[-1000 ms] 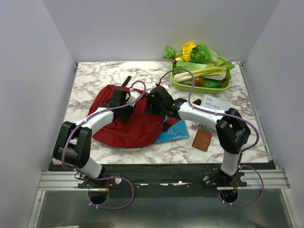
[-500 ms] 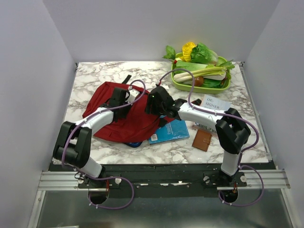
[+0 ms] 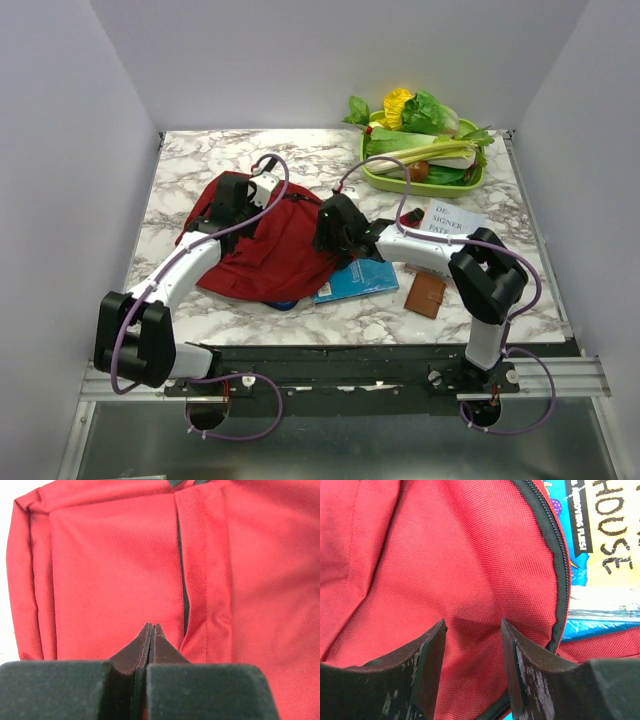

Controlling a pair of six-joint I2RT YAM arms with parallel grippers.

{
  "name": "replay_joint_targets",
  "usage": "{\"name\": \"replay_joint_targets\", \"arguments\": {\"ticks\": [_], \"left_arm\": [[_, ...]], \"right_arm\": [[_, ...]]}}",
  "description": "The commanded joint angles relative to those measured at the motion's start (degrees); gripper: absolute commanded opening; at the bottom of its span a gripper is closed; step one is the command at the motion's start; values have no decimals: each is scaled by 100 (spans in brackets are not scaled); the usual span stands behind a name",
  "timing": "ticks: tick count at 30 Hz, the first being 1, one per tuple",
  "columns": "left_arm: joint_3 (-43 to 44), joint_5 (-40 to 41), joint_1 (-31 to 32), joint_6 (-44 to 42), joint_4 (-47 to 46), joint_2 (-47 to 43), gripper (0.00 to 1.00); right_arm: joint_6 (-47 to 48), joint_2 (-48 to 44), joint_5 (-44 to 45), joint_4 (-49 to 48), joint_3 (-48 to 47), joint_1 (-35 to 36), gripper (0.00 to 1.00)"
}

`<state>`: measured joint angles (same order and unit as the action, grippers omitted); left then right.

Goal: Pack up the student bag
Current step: Adjust the student bag at the center of the board.

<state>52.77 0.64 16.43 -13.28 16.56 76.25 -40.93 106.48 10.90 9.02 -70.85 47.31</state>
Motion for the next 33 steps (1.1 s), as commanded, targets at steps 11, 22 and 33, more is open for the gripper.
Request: {"name": "replay_joint_targets", "arguments": {"ticks": [11,22,33], "left_arm": [[453,-1083,-597,-78,480,1305,12],[-557,-3623,-605,-412,778,497,13],[-663,-3800,-614,264,322,242,16]], "right_arm": [[287,-601,607,373,651,-231,57],[269,478,79,1338,-1614,-100,70],[50,971,-88,1981,-2425,59,70]]}}
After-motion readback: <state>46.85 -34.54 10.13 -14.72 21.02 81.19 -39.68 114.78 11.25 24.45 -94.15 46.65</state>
